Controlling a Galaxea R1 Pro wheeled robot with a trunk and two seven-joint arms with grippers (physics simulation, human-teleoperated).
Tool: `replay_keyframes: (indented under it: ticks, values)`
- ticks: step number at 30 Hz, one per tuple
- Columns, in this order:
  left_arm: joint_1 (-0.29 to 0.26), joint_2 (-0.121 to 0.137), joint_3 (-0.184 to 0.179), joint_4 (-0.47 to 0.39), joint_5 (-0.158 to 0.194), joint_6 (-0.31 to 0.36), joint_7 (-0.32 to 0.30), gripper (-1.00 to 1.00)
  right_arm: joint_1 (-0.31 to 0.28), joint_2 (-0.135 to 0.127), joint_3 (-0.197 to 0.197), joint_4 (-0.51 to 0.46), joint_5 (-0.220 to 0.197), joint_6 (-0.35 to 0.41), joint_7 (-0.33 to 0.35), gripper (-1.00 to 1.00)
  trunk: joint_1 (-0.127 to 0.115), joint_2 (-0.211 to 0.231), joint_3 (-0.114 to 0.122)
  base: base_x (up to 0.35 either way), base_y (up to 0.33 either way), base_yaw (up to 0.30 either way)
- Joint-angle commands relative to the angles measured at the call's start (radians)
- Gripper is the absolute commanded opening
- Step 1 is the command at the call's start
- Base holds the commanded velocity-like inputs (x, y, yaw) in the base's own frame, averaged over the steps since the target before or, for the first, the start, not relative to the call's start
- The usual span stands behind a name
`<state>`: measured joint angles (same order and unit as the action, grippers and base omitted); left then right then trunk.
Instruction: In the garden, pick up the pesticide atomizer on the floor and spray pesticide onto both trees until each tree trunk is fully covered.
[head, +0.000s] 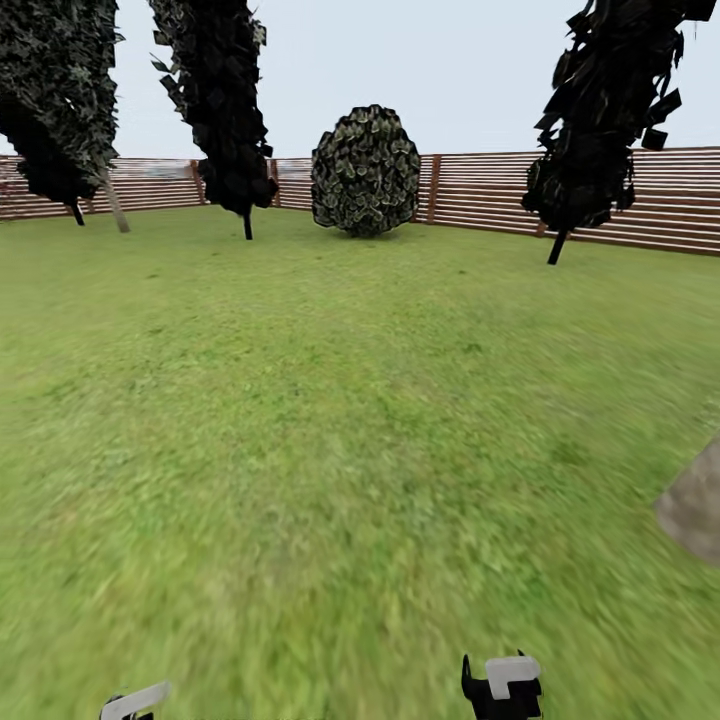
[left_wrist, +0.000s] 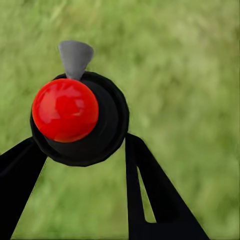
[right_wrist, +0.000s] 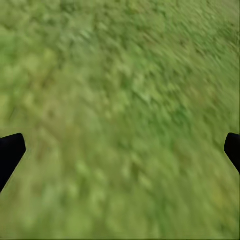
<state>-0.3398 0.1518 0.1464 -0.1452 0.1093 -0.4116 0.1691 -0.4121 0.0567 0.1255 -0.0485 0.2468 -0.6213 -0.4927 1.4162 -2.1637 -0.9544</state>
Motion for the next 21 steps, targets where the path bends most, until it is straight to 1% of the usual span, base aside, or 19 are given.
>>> replay_keyframes:
  ticks: [1, 21]
  values:
    - [-0.001, 0.000, -0.002, 0.001, 0.010, -0.004, -0.002, -1.00, -0.001, 0.000, 0.008, 0.001, 0.003, 0.002, -0.010, 1.00, 0.000, 0.000, -0.001, 0.000, 0.000, 0.285]
    - [-0.001, -0.001, -0.003, 0.001, 0.012, -0.004, -0.002, -1.00, -0.001, 0.000, 0.008, 0.001, 0.003, 0.002, -0.010, 1.00, 0.000, 0.000, -0.001, 0.000, 0.000, 0.285]
